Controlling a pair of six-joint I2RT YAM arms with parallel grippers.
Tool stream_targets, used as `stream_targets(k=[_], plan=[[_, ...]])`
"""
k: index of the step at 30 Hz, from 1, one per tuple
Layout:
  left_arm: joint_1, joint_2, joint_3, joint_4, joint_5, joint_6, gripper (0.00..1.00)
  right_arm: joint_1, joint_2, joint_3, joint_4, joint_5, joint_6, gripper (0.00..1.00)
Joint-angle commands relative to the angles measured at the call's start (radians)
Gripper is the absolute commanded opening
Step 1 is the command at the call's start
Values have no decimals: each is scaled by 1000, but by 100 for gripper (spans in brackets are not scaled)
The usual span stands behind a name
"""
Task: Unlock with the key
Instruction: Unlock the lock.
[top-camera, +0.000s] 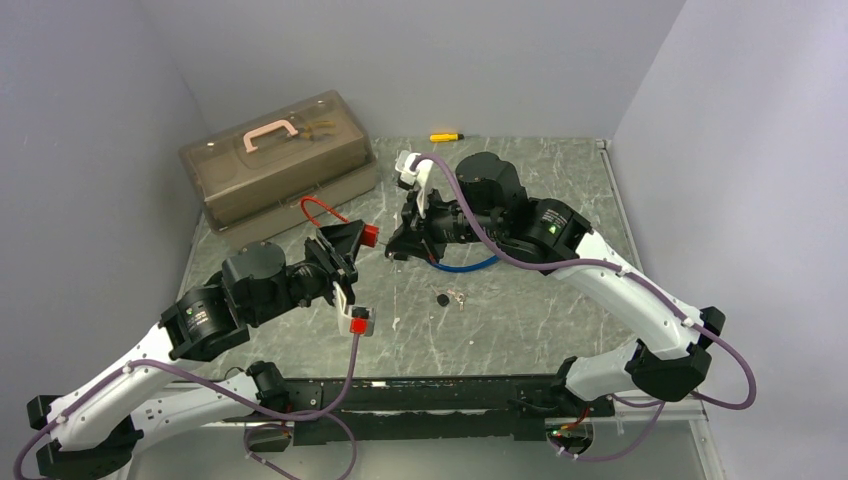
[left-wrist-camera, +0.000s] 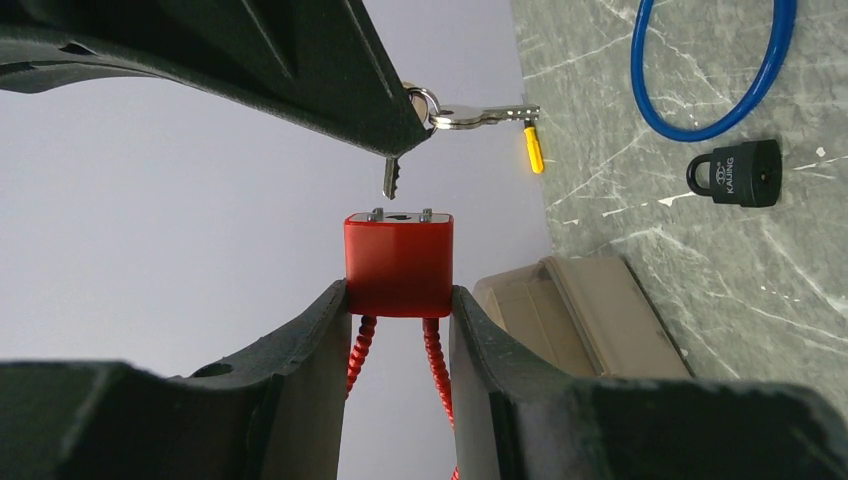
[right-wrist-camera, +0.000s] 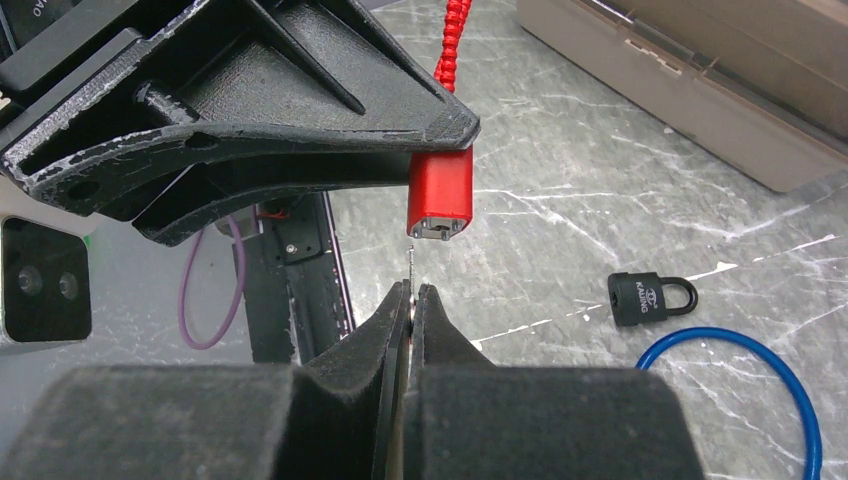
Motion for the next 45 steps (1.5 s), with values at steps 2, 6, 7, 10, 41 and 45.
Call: stream_targets(k=[2,6,7,10,41,45], plan=[[-9,-6,28,42,19,10,0,6,3,38,60,-5,-12,0],[-9,-6,28,46,18,11,0,6,6,36,63,-5,-12,0],[-10,-6,28,47,18,11,0,5,7,35,65,-5,-12,0],[-9,-7,29,47,18,9,0,5,8,32,73,-6,-12,0],[-12,-18,21,52,31,11,0,6,15,13,88,13,-19,0],[-17,-14,21,50,31,13,0,6,19,13,95,23,-20,0]])
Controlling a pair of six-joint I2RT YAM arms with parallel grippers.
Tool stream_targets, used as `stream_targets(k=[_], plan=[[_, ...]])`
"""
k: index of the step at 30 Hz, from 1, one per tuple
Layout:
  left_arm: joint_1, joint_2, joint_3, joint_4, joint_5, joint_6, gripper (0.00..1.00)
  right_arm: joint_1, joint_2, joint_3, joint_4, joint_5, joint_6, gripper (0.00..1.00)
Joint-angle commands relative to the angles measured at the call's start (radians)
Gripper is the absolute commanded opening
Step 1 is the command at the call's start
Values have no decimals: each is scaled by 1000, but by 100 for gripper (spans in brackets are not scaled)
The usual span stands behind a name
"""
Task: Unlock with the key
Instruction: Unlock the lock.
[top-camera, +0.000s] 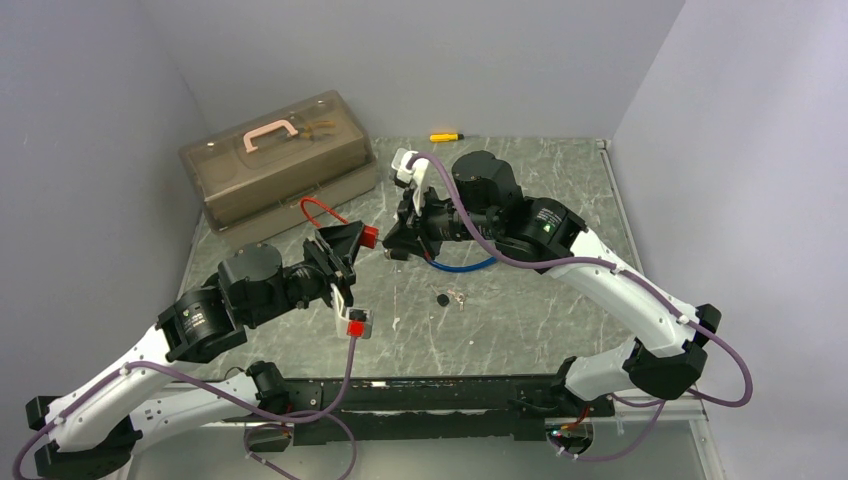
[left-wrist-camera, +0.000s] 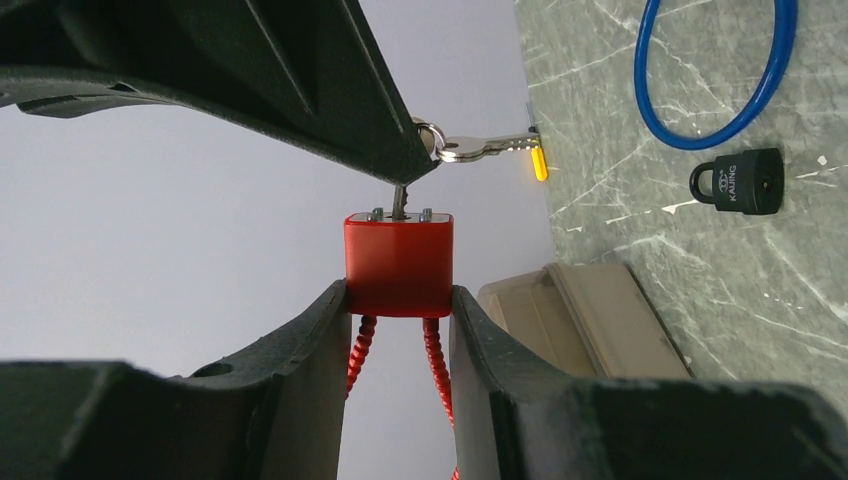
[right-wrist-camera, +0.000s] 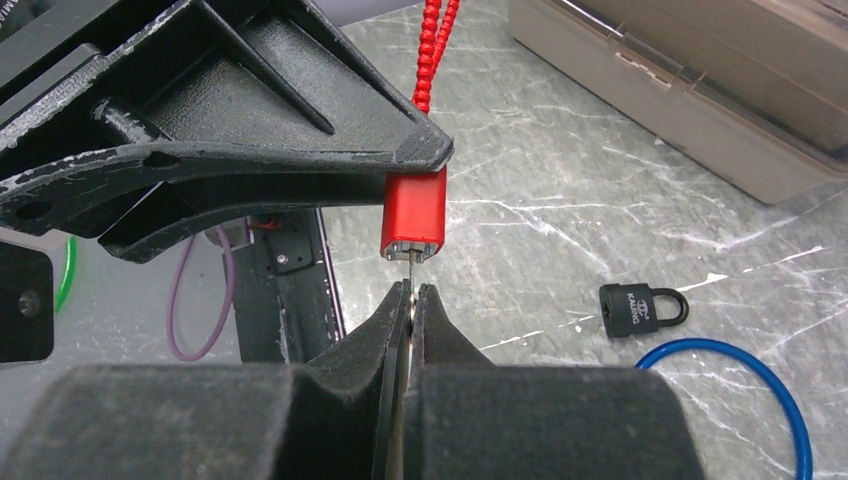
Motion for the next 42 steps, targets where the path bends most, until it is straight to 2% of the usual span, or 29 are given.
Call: stream_targets(k=[1,22,32,42], plan=[[-12,-3,19,52,21,12,0,5,6,13,64,19,-12,0],[-20,-3,-9,88,-7,24,0,37,51,21,97,25,-2,0],[-43,-26,-89,48,-40,171,0,43,24,42,80,33,-12,0],[-46,-7,-73,61,-59,163,0,42,4,-3,87,34,-9,0]])
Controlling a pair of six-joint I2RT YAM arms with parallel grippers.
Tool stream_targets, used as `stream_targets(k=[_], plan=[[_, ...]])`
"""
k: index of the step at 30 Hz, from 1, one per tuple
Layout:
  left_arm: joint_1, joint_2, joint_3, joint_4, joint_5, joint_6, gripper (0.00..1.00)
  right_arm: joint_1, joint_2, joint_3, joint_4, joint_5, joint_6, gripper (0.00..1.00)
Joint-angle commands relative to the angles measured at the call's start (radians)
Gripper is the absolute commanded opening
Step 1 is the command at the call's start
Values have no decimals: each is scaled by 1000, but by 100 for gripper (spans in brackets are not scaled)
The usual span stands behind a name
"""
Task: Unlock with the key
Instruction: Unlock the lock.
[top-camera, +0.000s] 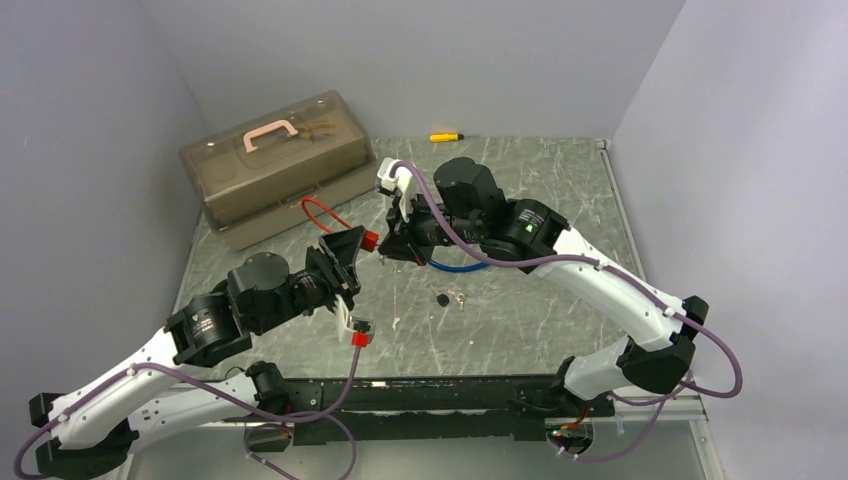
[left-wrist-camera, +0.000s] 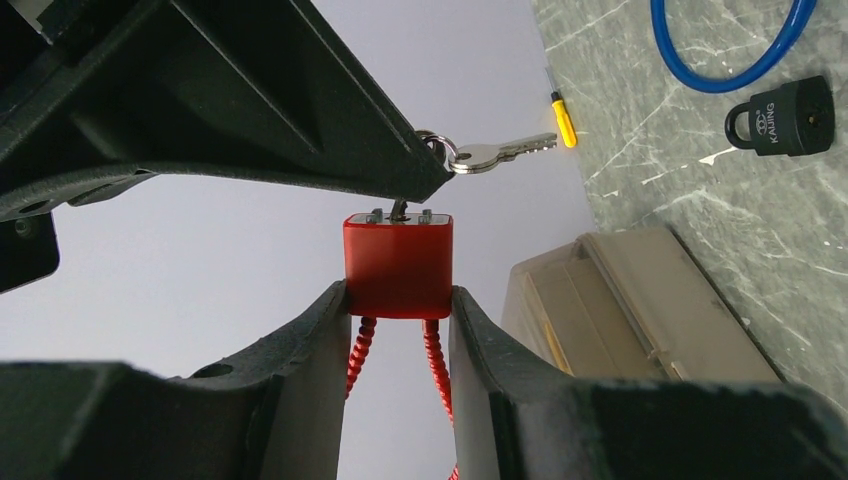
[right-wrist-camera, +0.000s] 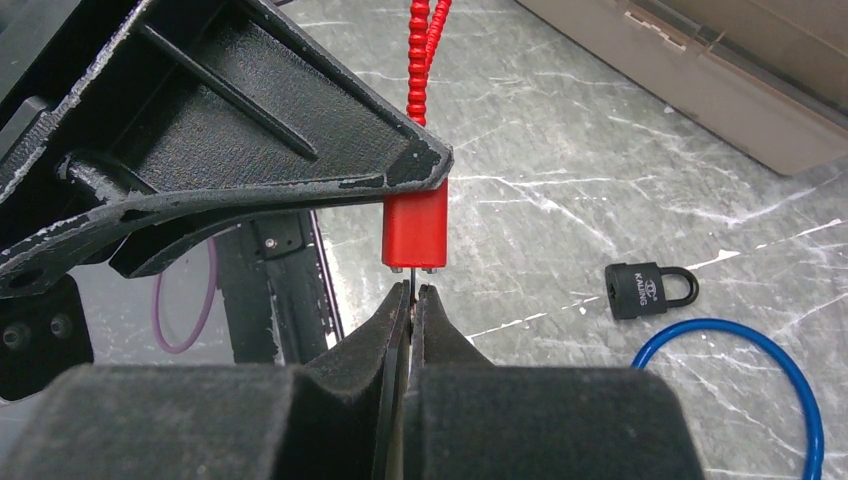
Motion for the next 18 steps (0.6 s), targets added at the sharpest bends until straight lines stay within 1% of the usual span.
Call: stream_targets(k=[1,13,18], plan=[[-12,23,19,24,13,-2,0,8,-40,-1,107,-15,-4,0],[-26,16,32,30,37,-24,0,7,-18,0,144,-31,7,0],[-32,21,16,62,15,-23,0,9,-22,-16,180,-31,27,0]])
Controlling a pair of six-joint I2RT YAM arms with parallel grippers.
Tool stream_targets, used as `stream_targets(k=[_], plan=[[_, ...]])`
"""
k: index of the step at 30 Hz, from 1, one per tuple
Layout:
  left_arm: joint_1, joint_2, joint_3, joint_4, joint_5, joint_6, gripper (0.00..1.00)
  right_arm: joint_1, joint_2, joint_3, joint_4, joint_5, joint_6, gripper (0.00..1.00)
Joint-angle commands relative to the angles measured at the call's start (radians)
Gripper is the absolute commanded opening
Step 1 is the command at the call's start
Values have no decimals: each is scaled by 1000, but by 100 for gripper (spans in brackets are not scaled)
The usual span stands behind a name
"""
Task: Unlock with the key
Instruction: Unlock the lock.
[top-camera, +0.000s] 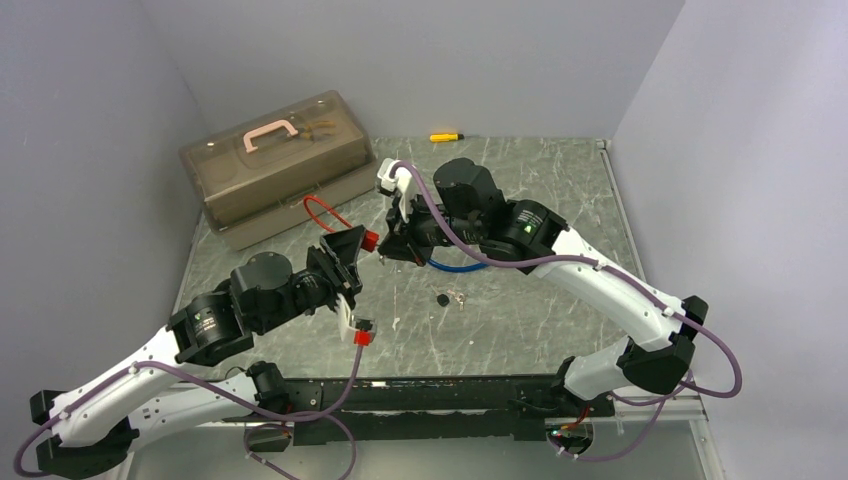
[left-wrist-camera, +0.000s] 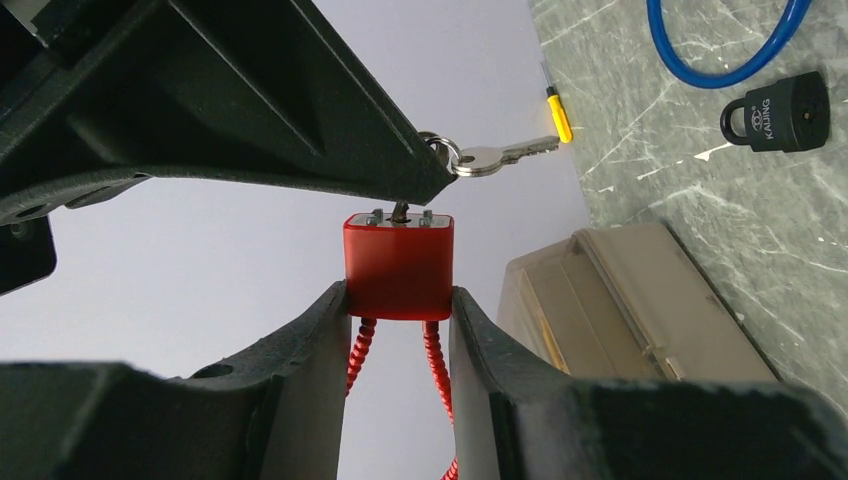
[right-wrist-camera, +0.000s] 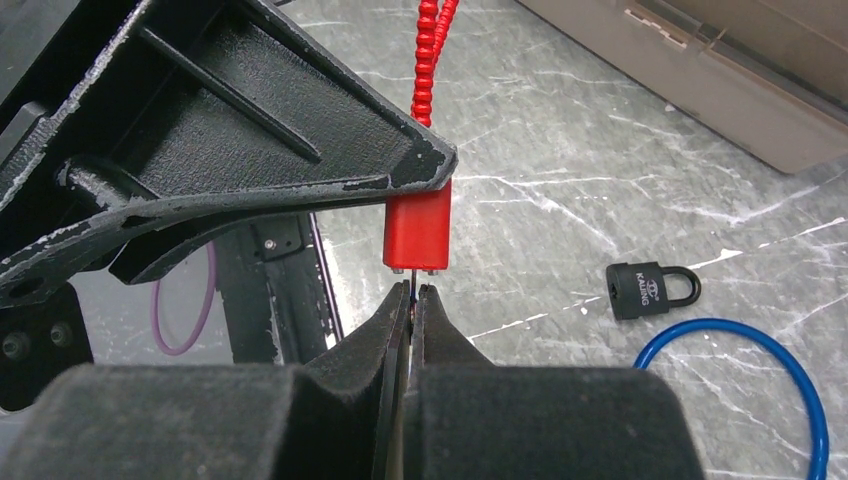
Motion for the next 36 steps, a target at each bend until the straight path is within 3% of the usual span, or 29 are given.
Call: stream_targets(k=[1,8,16,28,36], plan=[[-21,10,9,70,26,-15,0,10,-22,-8,179,-30,21,0],[-27,6,16,76,42,-44,0,10,-36,-69,256,-30,53,0],[-51,-23,-27,-35,56,85,0,8,-38,-22,168,-68,32,0],[-63,-2,-57,34,5,91,0,9,-45,-54,220,-41,98,0],[-74,-22,-133,59,-37,202,0,8,-31,-38,195,-59,122,0]])
